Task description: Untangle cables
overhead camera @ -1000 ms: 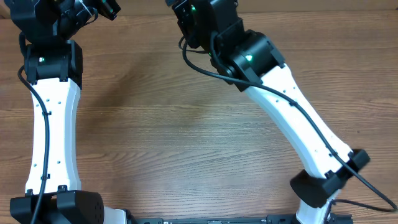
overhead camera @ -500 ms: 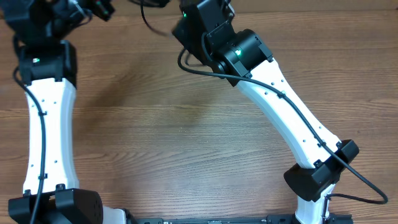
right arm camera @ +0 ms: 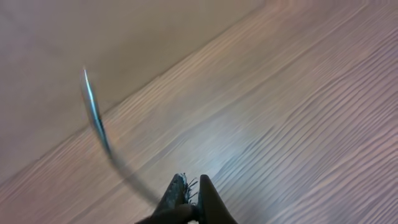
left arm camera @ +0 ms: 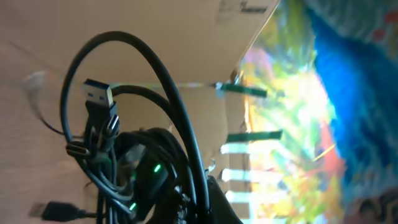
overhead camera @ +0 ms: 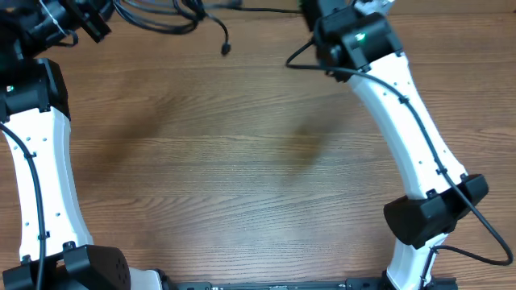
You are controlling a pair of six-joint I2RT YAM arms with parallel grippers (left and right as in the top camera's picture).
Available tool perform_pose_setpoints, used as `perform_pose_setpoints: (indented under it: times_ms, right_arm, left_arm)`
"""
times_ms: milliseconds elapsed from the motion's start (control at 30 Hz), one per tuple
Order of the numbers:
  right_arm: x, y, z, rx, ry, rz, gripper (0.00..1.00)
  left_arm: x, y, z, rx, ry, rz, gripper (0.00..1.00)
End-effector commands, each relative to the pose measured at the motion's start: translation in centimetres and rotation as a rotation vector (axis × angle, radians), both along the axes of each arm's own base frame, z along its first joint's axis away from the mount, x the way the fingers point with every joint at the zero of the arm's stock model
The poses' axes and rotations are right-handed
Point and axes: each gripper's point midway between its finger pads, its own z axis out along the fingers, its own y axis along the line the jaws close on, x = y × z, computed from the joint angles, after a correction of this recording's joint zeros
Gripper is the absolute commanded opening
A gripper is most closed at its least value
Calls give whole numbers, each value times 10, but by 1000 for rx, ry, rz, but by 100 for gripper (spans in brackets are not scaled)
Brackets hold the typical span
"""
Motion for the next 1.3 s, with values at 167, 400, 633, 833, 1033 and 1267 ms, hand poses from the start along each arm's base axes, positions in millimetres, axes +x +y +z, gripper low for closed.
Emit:
perform_pose_setpoints:
  times_ms: [167,400,633,833,1033,1267]
  right_arm:
    - [-8,-9,0,-1,84,93,100]
    - [-8,41,-6,42,155,449,100]
    - [-8,41,18,-36,101,545,100]
    - [-17,44,31,-59,93,619,100]
    - [-19,43,30,-58,102,618,100]
    - [-22,65,28,-33,105,777,100]
  left_arm:
    - [-27,-5,24,135,-209,-13,10]
    - [-31,-33,5,301,-423,-89,100]
    - [-1,-40,-13,439,-528,67,100]
    - [57,34,-80,277,185,586,100]
    - [57,52,-125,653,201,749,100]
    - [5,73,-186,1448,392,976,100]
